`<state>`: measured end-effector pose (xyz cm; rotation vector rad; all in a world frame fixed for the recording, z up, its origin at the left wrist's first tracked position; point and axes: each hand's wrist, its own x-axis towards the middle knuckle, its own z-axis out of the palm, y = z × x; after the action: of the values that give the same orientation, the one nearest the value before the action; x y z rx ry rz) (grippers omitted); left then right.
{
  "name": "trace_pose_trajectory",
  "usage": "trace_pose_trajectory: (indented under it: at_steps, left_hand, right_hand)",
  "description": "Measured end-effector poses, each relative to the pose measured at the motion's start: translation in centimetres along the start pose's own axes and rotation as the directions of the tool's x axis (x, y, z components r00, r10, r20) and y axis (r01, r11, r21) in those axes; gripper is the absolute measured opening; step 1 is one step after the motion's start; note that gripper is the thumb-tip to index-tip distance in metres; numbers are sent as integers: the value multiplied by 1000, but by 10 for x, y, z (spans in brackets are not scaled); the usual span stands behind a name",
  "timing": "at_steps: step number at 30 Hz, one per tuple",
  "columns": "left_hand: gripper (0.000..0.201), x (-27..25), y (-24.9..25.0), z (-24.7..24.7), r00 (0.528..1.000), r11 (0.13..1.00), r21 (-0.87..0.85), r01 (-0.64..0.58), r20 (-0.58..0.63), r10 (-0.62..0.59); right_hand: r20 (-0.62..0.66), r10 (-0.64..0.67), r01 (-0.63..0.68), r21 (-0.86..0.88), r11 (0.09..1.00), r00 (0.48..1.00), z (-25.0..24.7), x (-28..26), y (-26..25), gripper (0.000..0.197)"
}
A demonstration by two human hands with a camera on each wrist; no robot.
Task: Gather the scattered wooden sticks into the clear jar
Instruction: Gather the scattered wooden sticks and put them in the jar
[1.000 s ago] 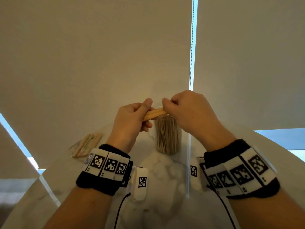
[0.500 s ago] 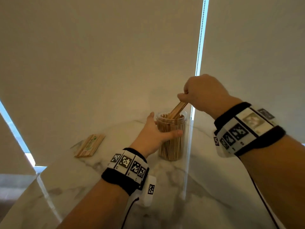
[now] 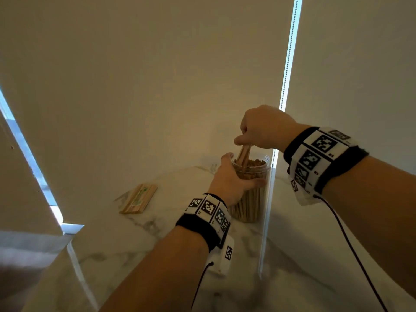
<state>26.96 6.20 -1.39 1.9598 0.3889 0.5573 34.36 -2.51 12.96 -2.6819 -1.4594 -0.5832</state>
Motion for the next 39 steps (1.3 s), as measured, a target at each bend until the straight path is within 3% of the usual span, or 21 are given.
trace_pose_trajectory:
  at_steps: [5, 8, 11, 15, 18, 23, 28, 32, 34, 36, 39]
  left_hand:
    - [117, 4, -6, 2, 1000, 1000, -23, -2, 10, 3]
    - [110, 7, -9, 2, 1000, 999, -44, -9, 7, 10]
    - [106, 10, -12, 3, 1000, 998, -58, -17, 8, 18]
    - [125, 11, -13, 4, 1000, 998, -57, -3, 27, 4]
    - [127, 10, -12, 2, 999, 998, -56, 16, 38, -14]
    - [115, 8, -9, 2, 1000, 1000, -20, -22, 21, 22]
    - [107, 10, -13, 3, 1000, 999, -19, -30, 9, 30]
    - [120, 9, -13, 3, 1000, 1000, -4, -25, 11, 25]
    - [119, 10, -13, 3, 1000, 1000, -1, -23, 7, 23]
    - [119, 10, -13, 3, 1000, 1000, -7, -21, 6, 21]
    - [122, 10, -15, 4, 1000, 999, -37, -7, 23, 8]
  right_hand:
    - [178, -38, 27, 64, 998, 983, 16, -3, -5, 22]
    - [152, -81, 78, 28, 997, 985, 29, -2, -11, 12]
    - [169, -102, 108, -28, 994, 980, 34, -2, -16, 25]
    - [210, -98, 115, -70, 991, 973, 36, 1, -13, 17]
    - [157, -99, 119, -121, 985, 983, 40, 1, -10, 11]
    - [144, -141, 134, 63, 989, 979, 41, -4, -6, 20]
    - [59, -154, 133, 269, 954, 986, 32, -9, -1, 9]
    - [-179, 47, 61, 553, 831, 983, 25, -17, 7, 5]
    - [-214, 179, -3, 634, 773, 960, 20, -20, 12, 8]
    - [-101, 212, -91, 668, 738, 972, 19, -20, 16, 11]
    - [195, 93, -188, 551, 813, 976, 29, -22, 13, 11]
